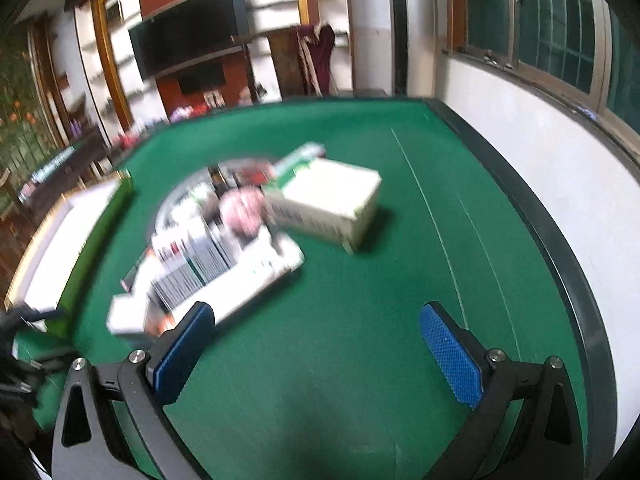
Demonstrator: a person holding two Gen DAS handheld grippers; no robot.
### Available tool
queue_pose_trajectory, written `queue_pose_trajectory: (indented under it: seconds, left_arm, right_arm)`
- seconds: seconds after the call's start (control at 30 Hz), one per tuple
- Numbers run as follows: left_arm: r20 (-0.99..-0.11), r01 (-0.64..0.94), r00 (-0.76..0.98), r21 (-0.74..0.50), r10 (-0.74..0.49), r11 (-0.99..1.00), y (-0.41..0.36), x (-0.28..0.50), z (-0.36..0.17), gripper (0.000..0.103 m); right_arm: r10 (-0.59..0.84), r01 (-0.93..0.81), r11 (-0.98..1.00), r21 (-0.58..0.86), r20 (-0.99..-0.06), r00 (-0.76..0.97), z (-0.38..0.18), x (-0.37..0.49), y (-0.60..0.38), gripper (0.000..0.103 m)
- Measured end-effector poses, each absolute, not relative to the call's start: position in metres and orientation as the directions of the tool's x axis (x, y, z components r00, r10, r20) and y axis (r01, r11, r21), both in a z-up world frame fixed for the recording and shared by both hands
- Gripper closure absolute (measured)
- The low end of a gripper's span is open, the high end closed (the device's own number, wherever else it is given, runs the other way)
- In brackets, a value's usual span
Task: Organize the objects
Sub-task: 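Grasp the small white medicine box with the left tool while the right tool grasps the orange-white tube box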
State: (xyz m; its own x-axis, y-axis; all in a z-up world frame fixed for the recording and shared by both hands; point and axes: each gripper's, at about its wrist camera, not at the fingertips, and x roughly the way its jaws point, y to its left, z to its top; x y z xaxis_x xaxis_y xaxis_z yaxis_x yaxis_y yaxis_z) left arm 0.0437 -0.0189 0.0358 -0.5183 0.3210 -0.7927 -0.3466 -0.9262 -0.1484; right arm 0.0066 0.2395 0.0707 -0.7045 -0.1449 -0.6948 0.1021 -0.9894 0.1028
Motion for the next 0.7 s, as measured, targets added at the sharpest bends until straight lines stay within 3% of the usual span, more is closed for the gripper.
queue_pose_trajectory:
  seconds: [0.1,0.27,0.37,0.53,0.7]
  left_arm:
    - [-0.806,-0.404,-0.537,-0.013,0.249,-0.915,0.005,0.037,0.033,0.047]
    - [-0.803,-0.465,-0.529,0.002,0.275,-0.885,0.015,0.019,0.043,0.053]
    - [-0.821,-0.488,-0.532,0.098,0.206,-0.867,0.030,0.004,0.035,0.053]
    - [-0.838,-0.536,-0.503,0.111,0.212,-0.837,0.044,-0.004,0.026,0.053]
    - [-0.824,-0.504,-0.516,0.074,0.232,-0.861,0.048,-0.008,0.022,0.061]
  right_arm:
    - [-0.200,0.129,-0.979,0.157,-0.637,-0.744,0.073,0.003,0.237,0.000]
    - [-0.308,0.166,-0.947,0.276,-0.625,-0.718,0.063,-0.006,0.249,0.000]
    - [-0.363,0.187,-0.923,0.337,-0.594,-0.718,0.065,-0.005,0.255,0.000]
    - [-0.339,0.195,-0.935,0.295,-0.591,-0.732,0.070,0.000,0.247,0.000]
    - [-0.308,0.179,-0.949,0.260,-0.638,-0.705,0.061,-0.005,0.241,0.000]
